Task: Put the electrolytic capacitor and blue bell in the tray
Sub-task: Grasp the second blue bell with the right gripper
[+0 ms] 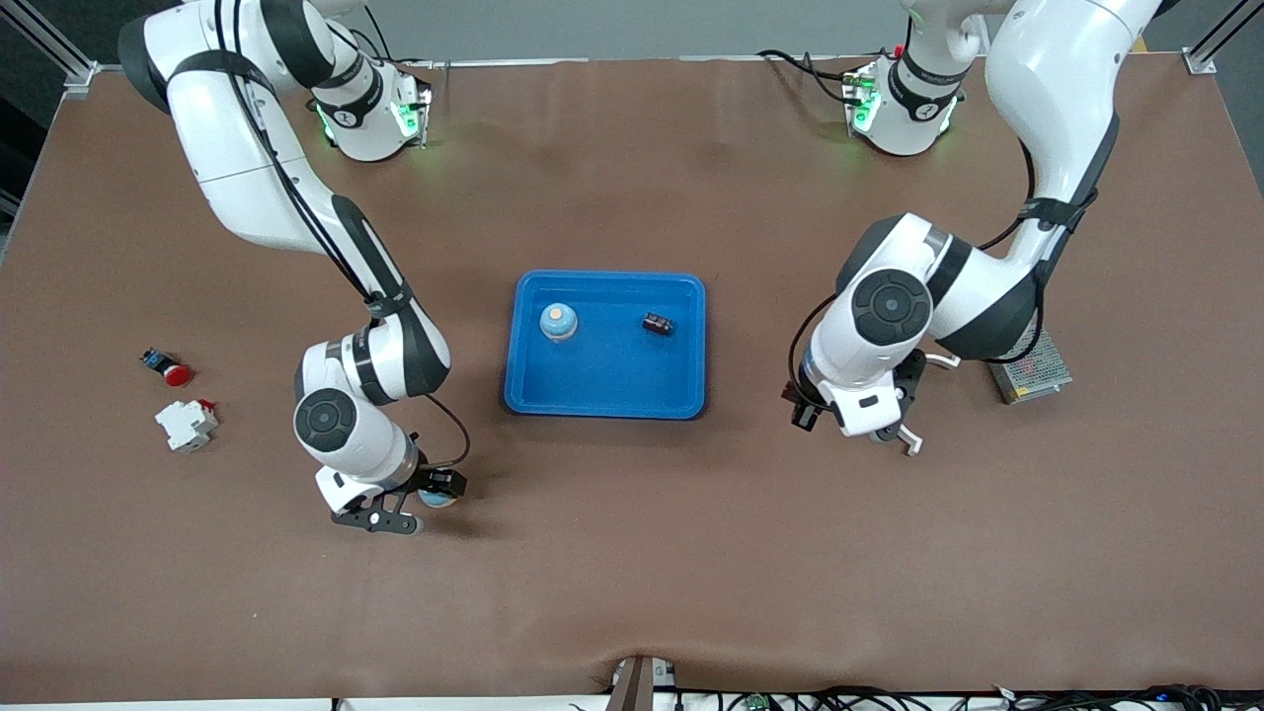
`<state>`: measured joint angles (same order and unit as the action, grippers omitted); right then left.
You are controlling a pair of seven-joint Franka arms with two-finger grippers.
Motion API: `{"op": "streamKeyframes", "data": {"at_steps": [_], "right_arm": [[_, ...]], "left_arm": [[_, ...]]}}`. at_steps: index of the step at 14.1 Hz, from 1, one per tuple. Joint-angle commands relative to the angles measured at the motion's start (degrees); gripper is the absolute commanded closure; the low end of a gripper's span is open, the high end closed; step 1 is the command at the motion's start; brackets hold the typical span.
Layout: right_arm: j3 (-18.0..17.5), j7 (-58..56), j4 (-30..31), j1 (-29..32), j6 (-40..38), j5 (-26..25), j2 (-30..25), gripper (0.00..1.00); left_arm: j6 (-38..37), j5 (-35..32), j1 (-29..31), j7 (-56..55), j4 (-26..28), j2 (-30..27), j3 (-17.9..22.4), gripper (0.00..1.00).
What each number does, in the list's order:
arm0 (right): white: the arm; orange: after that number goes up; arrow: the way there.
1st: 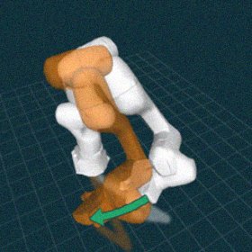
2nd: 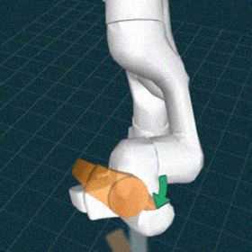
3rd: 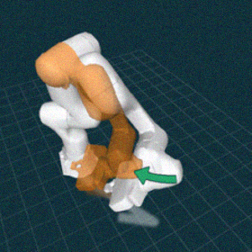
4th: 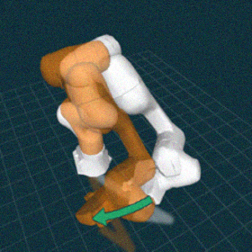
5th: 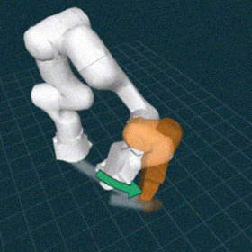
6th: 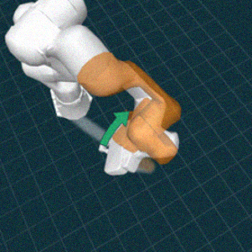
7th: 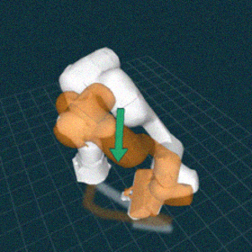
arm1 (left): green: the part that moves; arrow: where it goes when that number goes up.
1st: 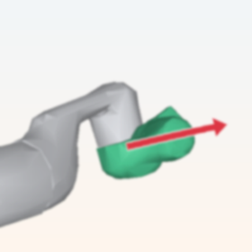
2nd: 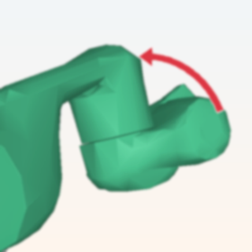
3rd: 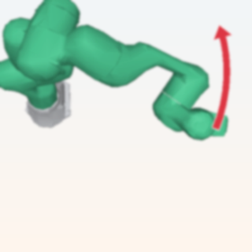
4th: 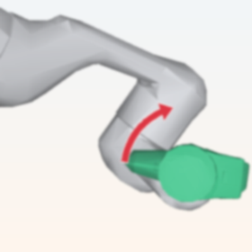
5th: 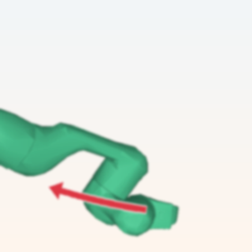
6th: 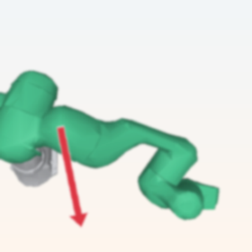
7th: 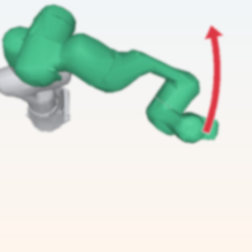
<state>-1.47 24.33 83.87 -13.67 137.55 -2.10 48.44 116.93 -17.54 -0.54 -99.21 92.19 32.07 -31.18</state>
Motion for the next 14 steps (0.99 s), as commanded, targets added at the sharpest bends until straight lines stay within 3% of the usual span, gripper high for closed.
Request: {"op": "streamKeyframes", "data": {"at_steps": [1, 2, 4, 7, 10, 14], "right_arm": [[-0.90, -0.25, -1.61, 0.84, -0.79, -0.54, 0.86, 0.47], [-0.90, -0.08, -1.52, 0.84, -0.70, -0.28, 0.86, 0.61], [-0.99, 0.45, -1.52, 0.75, -0.79, 0.25, 0.86, 1.00], [-1.34, 1.94, -1.00, 0.40, -1.75, 2.79, -0.27, 1.00], [-3.08, 6.06, -0.82, -0.13, -9.73, 5.60, -3.60, 1.00], [-4.86, 13.09, 4.88, -2.06, -10.72, 6.49, -10.46, 1.00]], "left_arm": [[-1.27, 1.01, -2.35, -2.73, -2.72, 1.59, -0.02, 1.00], [-1.27, 1.01, -2.71, -3.52, -2.81, 2.02, -0.02, 1.00], [-0.75, 0.22, -3.41, -3.53, -2.81, 2.20, -0.02, 1.00], [-0.04, 0.57, -6.05, -4.41, -2.81, 3.26, 0.07, 1.00], [1.19, 0.31, -7.37, -5.29, -2.89, 4.22, 0.07, 1.00], [3.29, 0.13, -9.74, -7.31, -3.16, 5.28, 0.33, 1.00]]}}
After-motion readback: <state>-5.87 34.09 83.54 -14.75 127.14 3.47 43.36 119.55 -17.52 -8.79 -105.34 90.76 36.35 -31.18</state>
